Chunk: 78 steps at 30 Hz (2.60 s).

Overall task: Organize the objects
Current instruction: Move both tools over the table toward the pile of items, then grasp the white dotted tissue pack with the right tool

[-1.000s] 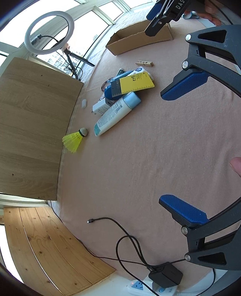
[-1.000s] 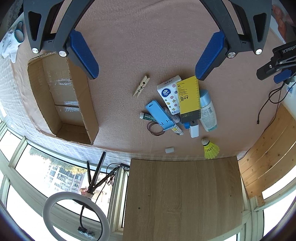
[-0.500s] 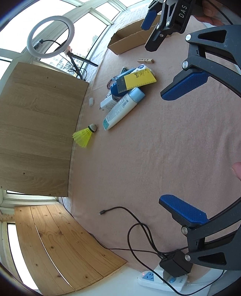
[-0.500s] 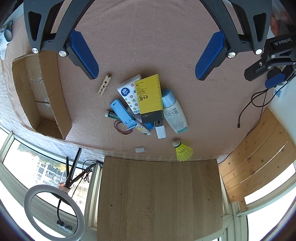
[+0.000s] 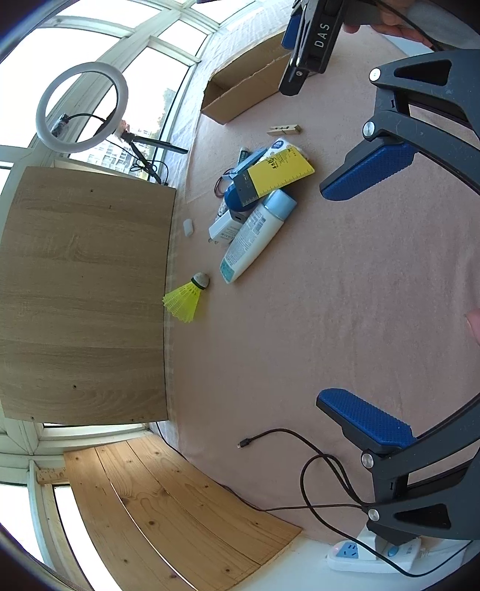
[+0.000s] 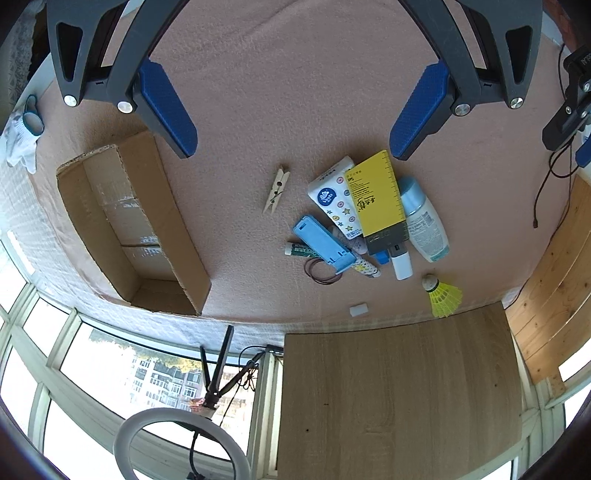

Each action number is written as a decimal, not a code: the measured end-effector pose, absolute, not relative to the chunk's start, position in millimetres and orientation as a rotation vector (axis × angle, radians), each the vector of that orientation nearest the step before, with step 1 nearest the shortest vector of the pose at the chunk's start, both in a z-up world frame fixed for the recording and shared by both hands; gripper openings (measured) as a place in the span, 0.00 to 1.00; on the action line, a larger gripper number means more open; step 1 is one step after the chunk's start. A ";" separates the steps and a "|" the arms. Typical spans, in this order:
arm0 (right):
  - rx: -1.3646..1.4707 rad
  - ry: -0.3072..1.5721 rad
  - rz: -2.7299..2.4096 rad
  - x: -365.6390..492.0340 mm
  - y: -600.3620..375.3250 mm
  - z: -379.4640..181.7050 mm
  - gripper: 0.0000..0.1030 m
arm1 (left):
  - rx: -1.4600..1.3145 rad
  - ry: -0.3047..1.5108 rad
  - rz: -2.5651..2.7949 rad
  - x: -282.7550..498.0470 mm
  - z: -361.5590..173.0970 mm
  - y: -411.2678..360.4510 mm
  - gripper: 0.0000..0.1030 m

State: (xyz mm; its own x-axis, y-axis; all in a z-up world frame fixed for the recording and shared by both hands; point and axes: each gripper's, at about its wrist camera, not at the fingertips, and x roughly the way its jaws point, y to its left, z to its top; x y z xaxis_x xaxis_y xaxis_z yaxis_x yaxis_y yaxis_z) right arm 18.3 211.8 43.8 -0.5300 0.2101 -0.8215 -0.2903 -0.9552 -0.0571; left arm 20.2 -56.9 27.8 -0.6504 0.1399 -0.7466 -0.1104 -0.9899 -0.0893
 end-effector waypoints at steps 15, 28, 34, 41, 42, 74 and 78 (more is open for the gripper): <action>-1.317 0.130 2.450 14.1 202.2 39.8 1.00 | -1.194 0.002 2.755 34.0 9.9 -69.8 1.00; -1.302 0.127 2.483 10.3 195.1 42.4 1.00 | -1.179 0.029 2.748 21.1 15.0 -62.6 1.00; -1.291 0.058 2.568 3.4 195.0 40.0 1.00 | -1.175 0.067 2.783 11.3 17.2 -49.9 1.00; -1.300 -0.066 2.751 -0.9 198.0 35.0 1.00 | -1.170 -0.041 2.863 13.4 11.7 -49.2 1.00; -1.313 -0.091 2.776 0.3 199.4 34.5 1.00 | -1.182 -0.059 2.869 14.8 11.2 -48.6 1.00; -1.765 -0.237 2.961 -21.0 198.5 -40.3 0.47 | -1.283 -0.178 2.817 19.7 -3.8 -35.4 1.00; -1.801 -0.313 2.973 12.6 194.6 -41.8 0.49 | -1.341 -0.251 2.702 16.2 -22.5 -10.3 1.00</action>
